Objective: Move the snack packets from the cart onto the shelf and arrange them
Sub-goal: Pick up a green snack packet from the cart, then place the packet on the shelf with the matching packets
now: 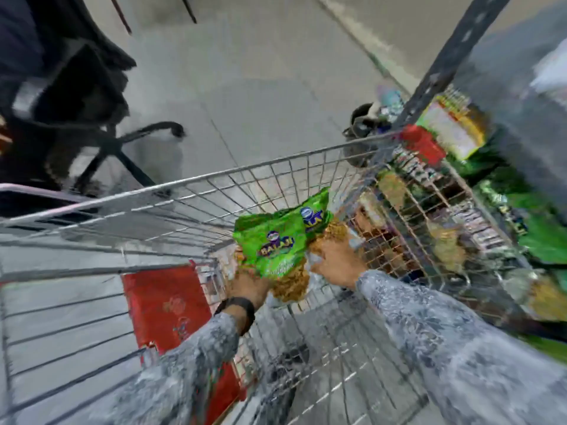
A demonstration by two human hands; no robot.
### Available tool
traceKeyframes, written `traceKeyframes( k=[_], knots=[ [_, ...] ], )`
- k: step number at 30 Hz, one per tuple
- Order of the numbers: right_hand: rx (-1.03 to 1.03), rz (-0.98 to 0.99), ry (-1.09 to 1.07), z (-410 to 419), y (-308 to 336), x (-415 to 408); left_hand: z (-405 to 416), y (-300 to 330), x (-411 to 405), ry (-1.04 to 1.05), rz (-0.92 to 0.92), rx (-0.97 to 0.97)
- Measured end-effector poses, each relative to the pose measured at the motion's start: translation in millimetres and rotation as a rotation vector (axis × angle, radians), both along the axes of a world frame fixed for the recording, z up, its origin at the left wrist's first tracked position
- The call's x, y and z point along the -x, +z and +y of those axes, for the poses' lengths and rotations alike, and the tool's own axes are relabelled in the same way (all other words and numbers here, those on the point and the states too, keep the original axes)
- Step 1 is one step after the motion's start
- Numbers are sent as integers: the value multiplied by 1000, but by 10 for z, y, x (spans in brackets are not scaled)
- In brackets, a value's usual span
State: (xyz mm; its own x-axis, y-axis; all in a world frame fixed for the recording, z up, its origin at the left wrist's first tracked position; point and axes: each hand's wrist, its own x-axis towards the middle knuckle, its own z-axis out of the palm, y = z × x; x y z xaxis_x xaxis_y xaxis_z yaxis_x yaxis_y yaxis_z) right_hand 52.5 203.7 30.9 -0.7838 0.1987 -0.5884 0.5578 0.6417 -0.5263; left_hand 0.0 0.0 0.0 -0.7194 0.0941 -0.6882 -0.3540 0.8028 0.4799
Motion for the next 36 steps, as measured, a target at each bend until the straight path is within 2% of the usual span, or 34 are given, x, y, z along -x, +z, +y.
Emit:
traceKeyframes(
  k=[4,7,9,11,14,18,23,26,28,32,36],
  knots=[
    [99,-125,-91,-254,-495,101,-39,-335,-121,89,-100,-147],
    [70,-81,-201,-328,-696,92,2,-431,-206,197,-126,-289],
    [94,-75,-306,-353,-695,84,15,-377,-254,212,-138,-319],
    [123,-77,-389,-345,-624,60,5,-273,-313,232,-138,-359],
    [110,-5,-392,-281,-337,-6,3,63,-411,204,-104,-415],
    [81,226,-466,-84,516,-286,154,891,-555,125,-13,-539],
    [151,515,-700,420,1827,-1159,733,2182,-864,-167,221,-683],
    [139,713,-900,780,2508,-1990,1303,2865,-1236,-426,263,-755],
    [70,777,-1019,1014,2819,-2577,1764,3206,-1560,-605,268,-802],
    [-65,895,-1228,1424,3103,-3614,2716,3514,-2283,-904,235,-920],
    [-144,913,-1428,1806,2964,-4172,3517,3384,-2803,-1130,305,-871]
  ],
)
